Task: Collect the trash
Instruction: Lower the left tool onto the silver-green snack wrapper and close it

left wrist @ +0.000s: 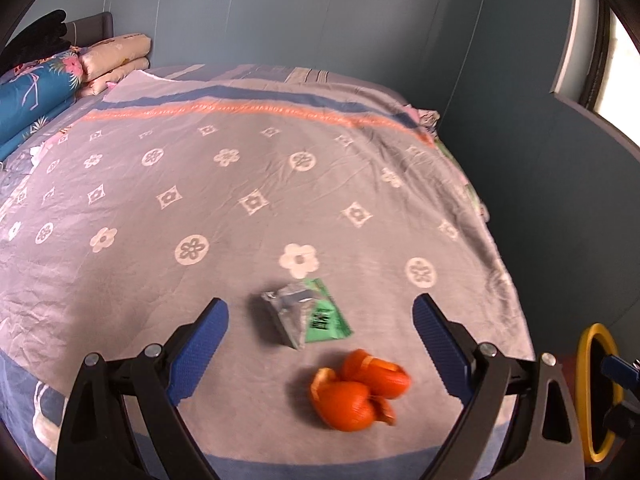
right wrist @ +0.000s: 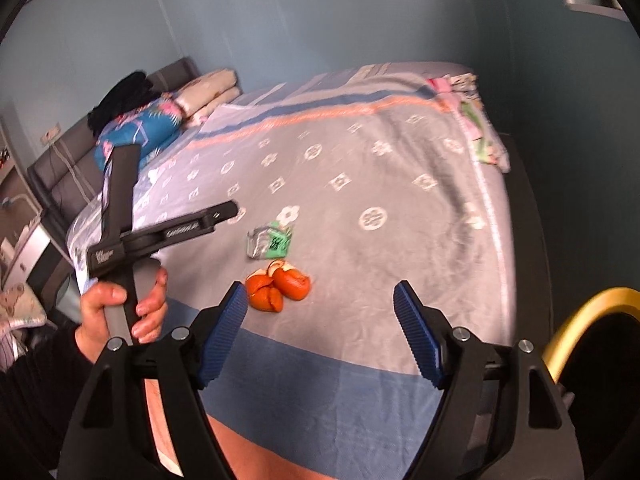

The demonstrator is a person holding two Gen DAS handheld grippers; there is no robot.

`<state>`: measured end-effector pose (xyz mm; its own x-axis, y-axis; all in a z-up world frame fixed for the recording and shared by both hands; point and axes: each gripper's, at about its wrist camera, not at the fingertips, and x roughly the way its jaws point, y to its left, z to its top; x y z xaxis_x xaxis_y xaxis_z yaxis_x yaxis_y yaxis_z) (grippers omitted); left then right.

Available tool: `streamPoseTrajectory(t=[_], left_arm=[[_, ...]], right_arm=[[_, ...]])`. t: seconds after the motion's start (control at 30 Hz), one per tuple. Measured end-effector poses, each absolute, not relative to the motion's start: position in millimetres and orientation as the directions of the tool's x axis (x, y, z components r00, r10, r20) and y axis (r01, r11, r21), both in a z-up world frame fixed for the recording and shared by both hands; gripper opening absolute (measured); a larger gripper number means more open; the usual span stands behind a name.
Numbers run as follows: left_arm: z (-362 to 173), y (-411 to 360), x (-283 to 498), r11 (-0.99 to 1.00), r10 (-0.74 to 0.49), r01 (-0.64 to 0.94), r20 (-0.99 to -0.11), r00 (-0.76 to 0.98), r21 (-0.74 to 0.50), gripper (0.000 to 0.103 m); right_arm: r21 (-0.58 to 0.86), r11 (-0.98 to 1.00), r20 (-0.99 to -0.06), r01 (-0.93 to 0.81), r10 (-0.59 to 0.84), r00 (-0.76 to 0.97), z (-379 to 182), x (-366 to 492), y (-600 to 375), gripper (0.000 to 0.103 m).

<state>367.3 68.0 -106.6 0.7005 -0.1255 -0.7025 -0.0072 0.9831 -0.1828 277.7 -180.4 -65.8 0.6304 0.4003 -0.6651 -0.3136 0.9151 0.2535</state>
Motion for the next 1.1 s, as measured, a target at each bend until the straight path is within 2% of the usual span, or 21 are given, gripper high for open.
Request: streamPoseTrajectory(t=[0.5, 0.7, 0.83, 1.1], left_arm=[[-185.2, 100.6, 413.6, 0.975, -0.139, -0.06, -0.793, 0.594, -0.216, 0.09], [-197.3, 94.3, 421.9, 0.97, -0.193, -0.01, -0.797, 0.573, -0.242, 0.09], [-205.7, 82.2, 428.2, 0.978, -0.187, 0.029, -0.81, 0.556, -0.205, 0.09], [-213.9, 89.6, 445.8, 0.977, -0.181, 0.005, -0.812, 0.555, -0.214, 0.079]], right_arm=[[0.274, 0.842, -0.713, -0.464, 0.502, 0.49, -147.7, 338.6, -98.5, 0.078], [0.277, 0.838, -0.734, -0.47, 0.5, 0.459, -167.1, 352.9, -83.6, 0.079], [0.276, 0.834, -0.744, -0.478, 0.5, 0.443, -174.9, 359.7, -76.9, 0.08], [0.274, 0.827, -0.754, -0.491, 0.501, 0.424, -187.6, 373.1, -64.8, 0.08]])
